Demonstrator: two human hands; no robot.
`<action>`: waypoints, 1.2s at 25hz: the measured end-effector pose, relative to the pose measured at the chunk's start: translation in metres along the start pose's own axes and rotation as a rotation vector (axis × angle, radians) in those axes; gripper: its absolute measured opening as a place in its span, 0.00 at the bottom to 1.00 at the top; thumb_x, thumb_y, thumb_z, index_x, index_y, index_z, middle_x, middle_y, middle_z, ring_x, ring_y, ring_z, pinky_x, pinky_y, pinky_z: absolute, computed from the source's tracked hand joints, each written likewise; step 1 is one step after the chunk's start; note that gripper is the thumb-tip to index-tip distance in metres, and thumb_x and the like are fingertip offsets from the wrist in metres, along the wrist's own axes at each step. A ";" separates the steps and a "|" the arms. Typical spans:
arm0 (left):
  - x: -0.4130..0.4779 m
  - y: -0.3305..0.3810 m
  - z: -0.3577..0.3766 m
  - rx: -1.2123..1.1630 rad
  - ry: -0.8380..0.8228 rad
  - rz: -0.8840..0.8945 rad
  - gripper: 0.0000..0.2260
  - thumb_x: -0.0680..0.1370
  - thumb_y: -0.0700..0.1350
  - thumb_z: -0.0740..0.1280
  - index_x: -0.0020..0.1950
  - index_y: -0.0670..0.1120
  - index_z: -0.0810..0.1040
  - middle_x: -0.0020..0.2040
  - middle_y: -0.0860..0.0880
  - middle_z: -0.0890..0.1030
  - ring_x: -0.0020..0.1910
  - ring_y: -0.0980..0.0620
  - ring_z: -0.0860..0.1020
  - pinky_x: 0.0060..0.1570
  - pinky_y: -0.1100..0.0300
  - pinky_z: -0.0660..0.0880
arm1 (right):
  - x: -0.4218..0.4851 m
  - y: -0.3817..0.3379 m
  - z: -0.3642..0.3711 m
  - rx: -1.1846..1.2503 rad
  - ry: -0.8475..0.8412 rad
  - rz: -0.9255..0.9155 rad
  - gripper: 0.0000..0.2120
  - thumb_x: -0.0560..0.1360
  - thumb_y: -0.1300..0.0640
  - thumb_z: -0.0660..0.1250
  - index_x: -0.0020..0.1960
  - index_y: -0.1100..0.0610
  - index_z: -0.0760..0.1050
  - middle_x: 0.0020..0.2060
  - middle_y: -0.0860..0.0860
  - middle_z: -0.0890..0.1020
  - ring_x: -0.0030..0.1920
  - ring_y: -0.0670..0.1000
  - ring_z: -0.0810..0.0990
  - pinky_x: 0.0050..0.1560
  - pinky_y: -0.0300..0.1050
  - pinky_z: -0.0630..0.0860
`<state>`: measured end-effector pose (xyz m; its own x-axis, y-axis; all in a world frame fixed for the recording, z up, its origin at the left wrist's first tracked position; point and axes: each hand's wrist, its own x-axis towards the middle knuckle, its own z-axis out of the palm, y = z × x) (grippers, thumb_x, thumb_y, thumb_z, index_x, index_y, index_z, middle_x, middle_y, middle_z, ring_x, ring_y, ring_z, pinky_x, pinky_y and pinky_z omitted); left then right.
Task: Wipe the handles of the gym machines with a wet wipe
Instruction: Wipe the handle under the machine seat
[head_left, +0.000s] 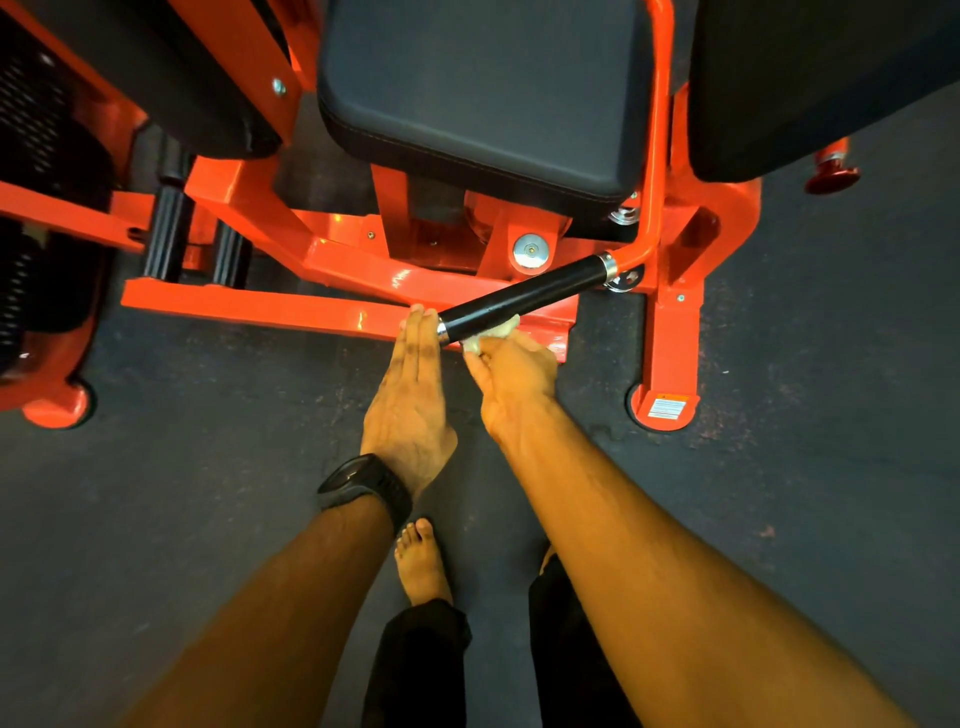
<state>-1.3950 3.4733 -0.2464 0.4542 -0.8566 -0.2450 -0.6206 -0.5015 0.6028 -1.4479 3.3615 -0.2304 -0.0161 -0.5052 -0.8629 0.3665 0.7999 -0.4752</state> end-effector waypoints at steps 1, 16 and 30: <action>0.001 -0.001 0.000 -0.003 -0.006 0.001 0.50 0.64 0.28 0.62 0.82 0.45 0.44 0.82 0.46 0.48 0.81 0.50 0.47 0.78 0.51 0.57 | -0.002 0.001 0.000 0.002 0.007 0.002 0.15 0.76 0.78 0.60 0.40 0.61 0.76 0.35 0.54 0.78 0.36 0.49 0.78 0.46 0.42 0.82; 0.003 -0.008 -0.004 0.014 -0.051 0.014 0.50 0.64 0.30 0.65 0.82 0.43 0.45 0.83 0.47 0.47 0.81 0.53 0.45 0.77 0.51 0.60 | -0.002 0.012 -0.042 -1.560 -0.494 -1.260 0.22 0.82 0.63 0.59 0.75 0.58 0.67 0.76 0.52 0.68 0.77 0.51 0.61 0.75 0.43 0.54; -0.001 0.002 -0.003 -0.003 -0.014 -0.026 0.50 0.65 0.29 0.64 0.82 0.46 0.43 0.83 0.48 0.46 0.81 0.54 0.45 0.78 0.53 0.57 | 0.010 -0.049 -0.009 -2.088 -0.437 -1.345 0.21 0.80 0.56 0.49 0.63 0.57 0.76 0.58 0.55 0.79 0.60 0.59 0.77 0.62 0.50 0.71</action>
<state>-1.3948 3.4734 -0.2431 0.4616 -0.8447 -0.2712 -0.6067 -0.5235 0.5982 -1.4742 3.3203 -0.2177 0.8139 -0.5484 -0.1918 -0.5787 -0.7943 -0.1849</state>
